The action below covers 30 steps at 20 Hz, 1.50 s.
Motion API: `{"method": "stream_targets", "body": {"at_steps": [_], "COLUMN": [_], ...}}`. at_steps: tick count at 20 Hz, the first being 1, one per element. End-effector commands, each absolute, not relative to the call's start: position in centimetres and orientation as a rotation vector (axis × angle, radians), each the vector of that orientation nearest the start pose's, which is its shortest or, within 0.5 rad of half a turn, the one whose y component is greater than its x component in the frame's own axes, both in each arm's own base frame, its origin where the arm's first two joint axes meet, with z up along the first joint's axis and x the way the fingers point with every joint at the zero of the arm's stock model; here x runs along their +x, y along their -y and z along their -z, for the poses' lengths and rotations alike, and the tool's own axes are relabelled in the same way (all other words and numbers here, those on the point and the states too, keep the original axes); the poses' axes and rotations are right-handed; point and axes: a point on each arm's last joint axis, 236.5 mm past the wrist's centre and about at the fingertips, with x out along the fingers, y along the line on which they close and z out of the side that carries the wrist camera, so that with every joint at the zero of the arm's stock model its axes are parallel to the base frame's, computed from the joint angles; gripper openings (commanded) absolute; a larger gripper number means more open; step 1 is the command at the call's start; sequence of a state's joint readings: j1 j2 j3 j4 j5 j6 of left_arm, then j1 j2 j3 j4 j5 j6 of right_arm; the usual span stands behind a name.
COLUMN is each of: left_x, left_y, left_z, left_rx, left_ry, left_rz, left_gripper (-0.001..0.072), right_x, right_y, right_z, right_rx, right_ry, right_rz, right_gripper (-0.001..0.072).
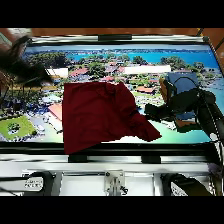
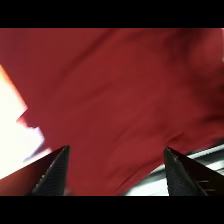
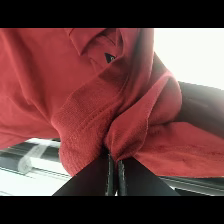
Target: Fold the shirts.
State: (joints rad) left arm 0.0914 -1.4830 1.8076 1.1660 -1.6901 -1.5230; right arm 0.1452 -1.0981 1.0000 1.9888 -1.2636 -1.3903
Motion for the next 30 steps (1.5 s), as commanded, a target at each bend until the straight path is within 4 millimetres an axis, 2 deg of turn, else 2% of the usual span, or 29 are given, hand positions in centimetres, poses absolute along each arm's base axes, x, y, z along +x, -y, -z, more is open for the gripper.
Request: {"method": "stream_targets", "body": {"at_steps": [1,4,5,7,8,10,16,21,26,29,30], "left_x": [31.0,23.1,21.2,18.5,17.5,16.6,17.2,19.5,18.9,19.7,20.3], "left_y": [-1.1,3.0,4.5,6.7,7.2,7.9,7.8,10.0,11.5,12.7,13.2], "left_z": [-9.1,1.1,3.4,6.2,7.0,7.9,9.4,9.4,11.1,10.8,10.3], "left_rx": [-0.27,-0.462,-0.525,-0.627,-0.648,-0.679,-0.69,-0.813,-0.773,-0.793,-0.821], "left_ry": [-1.469,-1.555,-1.555,-1.544,-1.553,-1.56,-1.567,-1.512,-1.576,-1.546,-1.516], "left_rz": [0.057,0.111,0.14,0.185,0.198,0.224,0.218,0.299,0.319,0.346,0.366], "left_gripper": [0.071,0.071,0.071,0.071,0.071,0.071,0.071,0.071,0.0706,0.0395,0.0387], "right_x": [30.1,30.0,29.9,29.9,29.9,29.9,29.8,29.8,30.0,30.1,30.4], "right_y": [-13.7,-14.2,-14.5,-14.8,-14.8,-14.8,-14.9,-14.9,-14.9,-15.0,-15.3], "right_z": [-2.9,-3.1,-3.2,-3.4,-3.4,-3.4,-3.4,-3.4,-3.5,-3.5,-3.8], "right_rx": [0.434,0.457,0.469,0.482,0.482,0.483,0.487,0.488,0.49,0.494,0.518], "right_ry": [-1.402,-1.406,-1.408,-1.409,-1.409,-1.409,-1.413,-1.412,-1.403,-1.4,-1.388], "right_rz": [-0.245,-0.26,-0.269,-0.277,-0.278,-0.278,-0.282,-0.282,-0.28,-0.282,-0.284], "right_gripper": [0.0083,0.0083,0.0083,0.0083,0.0083,0.0083,0.0083,0.0083,0.0083,0.0083,0.0082]}}
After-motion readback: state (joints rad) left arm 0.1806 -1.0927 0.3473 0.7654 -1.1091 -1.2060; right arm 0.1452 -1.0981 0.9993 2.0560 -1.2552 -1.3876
